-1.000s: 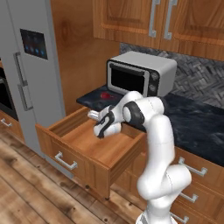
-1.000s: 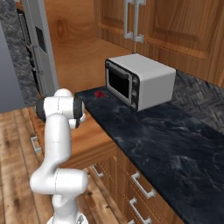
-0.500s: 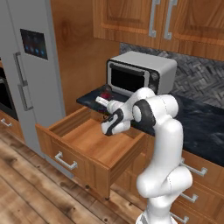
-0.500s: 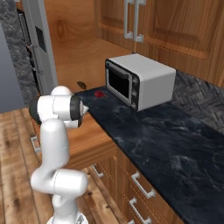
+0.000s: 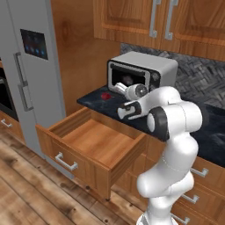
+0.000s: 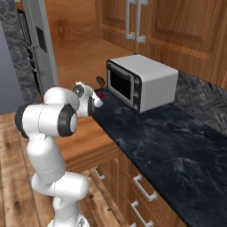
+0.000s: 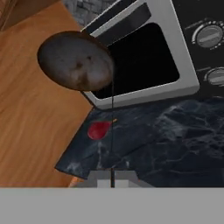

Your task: Pick the ladle from the drawer and place it on the counter.

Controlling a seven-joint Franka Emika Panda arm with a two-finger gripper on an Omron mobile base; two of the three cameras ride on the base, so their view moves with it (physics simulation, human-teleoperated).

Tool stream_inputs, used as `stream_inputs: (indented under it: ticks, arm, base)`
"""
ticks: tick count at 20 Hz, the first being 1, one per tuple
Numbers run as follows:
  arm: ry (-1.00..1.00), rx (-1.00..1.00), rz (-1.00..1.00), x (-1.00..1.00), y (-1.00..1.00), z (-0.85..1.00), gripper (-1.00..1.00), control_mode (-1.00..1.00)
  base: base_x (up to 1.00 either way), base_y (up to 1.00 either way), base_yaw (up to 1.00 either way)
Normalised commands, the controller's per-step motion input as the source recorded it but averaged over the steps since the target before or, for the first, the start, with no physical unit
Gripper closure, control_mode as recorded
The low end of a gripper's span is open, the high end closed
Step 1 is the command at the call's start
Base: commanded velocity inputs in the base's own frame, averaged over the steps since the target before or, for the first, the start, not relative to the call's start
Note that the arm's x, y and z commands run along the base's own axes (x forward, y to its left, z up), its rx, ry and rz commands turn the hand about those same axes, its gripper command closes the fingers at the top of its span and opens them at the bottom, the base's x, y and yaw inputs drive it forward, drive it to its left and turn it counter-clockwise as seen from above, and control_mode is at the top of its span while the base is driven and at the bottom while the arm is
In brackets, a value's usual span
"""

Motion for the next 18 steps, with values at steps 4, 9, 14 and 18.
stream_inputs:
  ticks: [4, 9, 14, 18]
  arm:
    - [0.55, -0.17, -0.33, -0.09, -1.0, 0.06, 1.0, -1.0]
    - [0.16, 0.0, -0.42, -0.11, -1.0, -0.85, 1.0, -1.0]
    - [0.0, 0.03, -0.23, -0.34, -0.98, -1.0, 1.0, -1.0]
    - [0.06, 0.03, -0.13, -0.56, -0.86, -1.0, 1.0, -1.0]
  base:
    - [0.0, 0.0, 0.0]
    - [0.0, 0.0, 0.0]
    - [0.0, 0.0, 0.0]
    - [0.0, 0.0, 0.0]
